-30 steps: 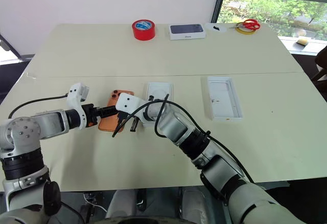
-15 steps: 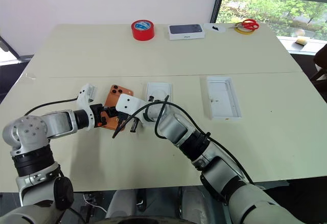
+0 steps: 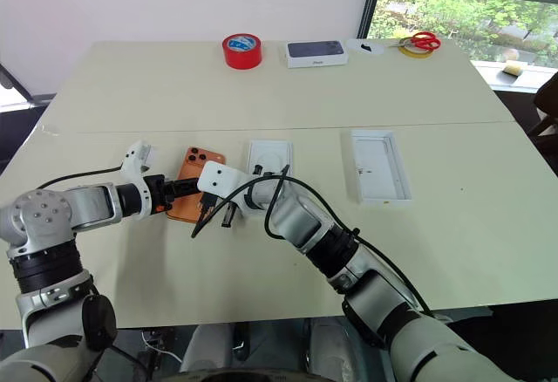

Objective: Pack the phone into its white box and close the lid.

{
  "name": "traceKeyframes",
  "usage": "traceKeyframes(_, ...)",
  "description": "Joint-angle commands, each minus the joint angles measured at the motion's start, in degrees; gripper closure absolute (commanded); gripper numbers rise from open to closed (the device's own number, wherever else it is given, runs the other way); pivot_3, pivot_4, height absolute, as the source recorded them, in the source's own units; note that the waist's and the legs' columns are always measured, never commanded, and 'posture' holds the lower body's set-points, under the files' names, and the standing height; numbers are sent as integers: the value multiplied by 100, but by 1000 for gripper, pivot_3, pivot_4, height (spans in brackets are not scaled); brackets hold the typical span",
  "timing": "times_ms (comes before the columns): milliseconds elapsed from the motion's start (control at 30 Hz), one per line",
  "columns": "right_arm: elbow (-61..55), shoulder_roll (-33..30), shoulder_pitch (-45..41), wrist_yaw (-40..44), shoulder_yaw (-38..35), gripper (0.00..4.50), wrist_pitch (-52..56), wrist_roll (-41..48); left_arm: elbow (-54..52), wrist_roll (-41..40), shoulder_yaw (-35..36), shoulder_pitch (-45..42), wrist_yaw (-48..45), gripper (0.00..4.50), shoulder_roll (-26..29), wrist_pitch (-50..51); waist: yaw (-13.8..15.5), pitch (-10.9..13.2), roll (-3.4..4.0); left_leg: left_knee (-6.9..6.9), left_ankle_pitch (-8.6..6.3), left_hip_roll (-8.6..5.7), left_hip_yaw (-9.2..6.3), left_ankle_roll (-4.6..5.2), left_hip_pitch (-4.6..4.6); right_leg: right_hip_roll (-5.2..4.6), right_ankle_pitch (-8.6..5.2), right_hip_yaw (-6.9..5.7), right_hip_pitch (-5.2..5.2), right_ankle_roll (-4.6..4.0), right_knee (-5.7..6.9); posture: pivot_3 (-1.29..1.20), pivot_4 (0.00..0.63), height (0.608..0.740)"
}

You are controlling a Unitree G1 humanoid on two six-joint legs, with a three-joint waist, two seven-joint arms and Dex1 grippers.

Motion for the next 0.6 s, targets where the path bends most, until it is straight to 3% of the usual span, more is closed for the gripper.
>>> traceKeyframes(33,-401,-91,44,-17,-186,4500,145,-9,-125,-28,88,22,-74,2379,90,51,7,0,0,1,0,0,0,0,-2,0,0,0,-1,0,0,0,150,730)
traceKeyframes(300,-1298,-469,258,91,-608,4500,552,224,-15,-160,292,89,-76,2379,78,52,-3,1,-1,-1,0,0,0,0,-2,0,0,0,-5,0,0,0,150,730)
traceKeyframes(467,-2369,-772,496,404,-1107,4500,861,742,-13,-275,478,114,43,4428,29,52,5,0,-2,0,0,0,0,0,1,-1,0,0,1,0,-1,0,150,730)
traceKeyframes(600,-3084,-1154,783,597,-1599,4500,889,1171,130,-660,1172,-151,314,4468,-176,52,7,0,0,-4,0,1,-6,0,5,1,0,1,2,0,-1,0,150,730)
